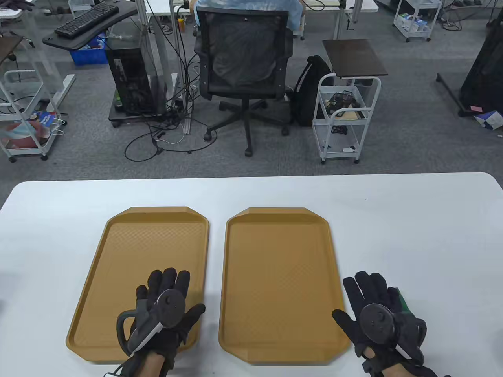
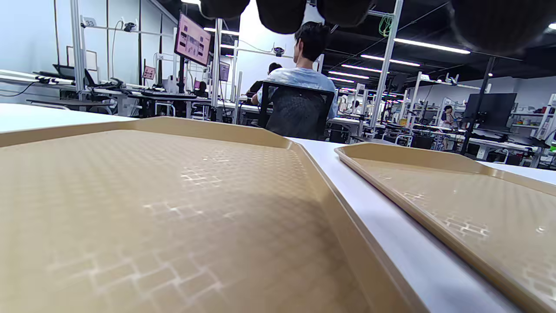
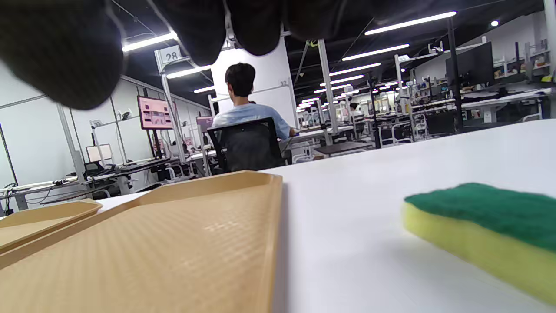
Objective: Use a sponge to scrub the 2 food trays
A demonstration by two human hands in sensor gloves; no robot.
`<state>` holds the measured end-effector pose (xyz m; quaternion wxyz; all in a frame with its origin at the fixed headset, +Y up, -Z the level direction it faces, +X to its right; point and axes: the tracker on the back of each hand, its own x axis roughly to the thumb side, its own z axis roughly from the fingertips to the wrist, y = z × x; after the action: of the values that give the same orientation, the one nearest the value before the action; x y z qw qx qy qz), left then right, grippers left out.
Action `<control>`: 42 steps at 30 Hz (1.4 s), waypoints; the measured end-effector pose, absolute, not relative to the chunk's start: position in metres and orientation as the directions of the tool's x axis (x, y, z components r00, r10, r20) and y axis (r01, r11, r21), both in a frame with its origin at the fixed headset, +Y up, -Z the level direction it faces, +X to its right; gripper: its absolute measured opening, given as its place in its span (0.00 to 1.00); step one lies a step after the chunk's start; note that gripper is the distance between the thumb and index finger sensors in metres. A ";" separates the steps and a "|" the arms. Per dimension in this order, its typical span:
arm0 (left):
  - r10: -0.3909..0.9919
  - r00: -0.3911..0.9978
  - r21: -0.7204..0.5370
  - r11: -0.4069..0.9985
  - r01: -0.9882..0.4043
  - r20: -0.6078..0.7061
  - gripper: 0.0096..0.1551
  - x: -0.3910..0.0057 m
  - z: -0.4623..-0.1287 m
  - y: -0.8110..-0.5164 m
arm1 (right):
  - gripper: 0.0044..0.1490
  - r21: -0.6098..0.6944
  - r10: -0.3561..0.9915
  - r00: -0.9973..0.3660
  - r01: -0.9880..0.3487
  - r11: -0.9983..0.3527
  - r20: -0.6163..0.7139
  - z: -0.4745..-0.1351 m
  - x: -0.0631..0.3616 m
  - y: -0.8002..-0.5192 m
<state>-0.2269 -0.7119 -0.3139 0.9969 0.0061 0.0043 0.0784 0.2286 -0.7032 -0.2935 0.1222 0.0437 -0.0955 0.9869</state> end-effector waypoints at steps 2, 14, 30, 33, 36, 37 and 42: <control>0.162 0.987 0.007 0.987 -0.162 -0.010 0.53 -0.228 -0.314 -0.712 | 0.52 -0.174 0.233 -0.967 -0.249 -0.953 0.107 -0.294 0.230 -0.704; 0.189 0.982 -0.013 0.982 -0.189 -0.013 0.53 -0.229 -0.315 -0.714 | 0.51 -0.158 0.308 -0.935 -0.282 -0.946 -0.176 -0.316 0.289 -0.715; 0.178 0.984 -0.023 0.984 -0.179 -0.016 0.53 -0.226 -0.315 -0.715 | 0.52 0.059 0.229 -0.876 -0.279 -0.958 -0.424 -0.338 0.333 -0.770; 0.200 0.980 -0.036 0.979 -0.201 -0.019 0.53 -0.223 -0.315 -0.714 | 0.50 0.039 0.222 -0.885 -0.259 -0.965 -0.409 -0.339 0.327 -0.768; 0.236 0.971 -0.060 0.969 -0.238 -0.038 0.52 -0.219 -0.317 -0.713 | 0.49 0.012 0.269 -0.908 -0.288 -0.958 -0.321 -0.338 0.315 -0.760; 0.265 0.963 -0.080 0.960 -0.268 -0.054 0.51 -0.216 -0.320 -0.713 | 0.49 0.005 0.286 -0.920 -0.298 -0.955 -0.267 -0.337 0.309 -0.757; 0.365 0.919 -0.199 0.899 -0.390 -0.150 0.46 -0.196 -0.339 -0.719 | 0.46 0.034 0.292 -0.955 -0.294 -0.955 -0.044 -0.332 0.261 -0.746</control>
<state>-0.1955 -0.7188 -0.3392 0.9730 -0.1129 0.0545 0.1939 0.2605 -0.7460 -0.3319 0.1482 -0.0191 0.0203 0.9886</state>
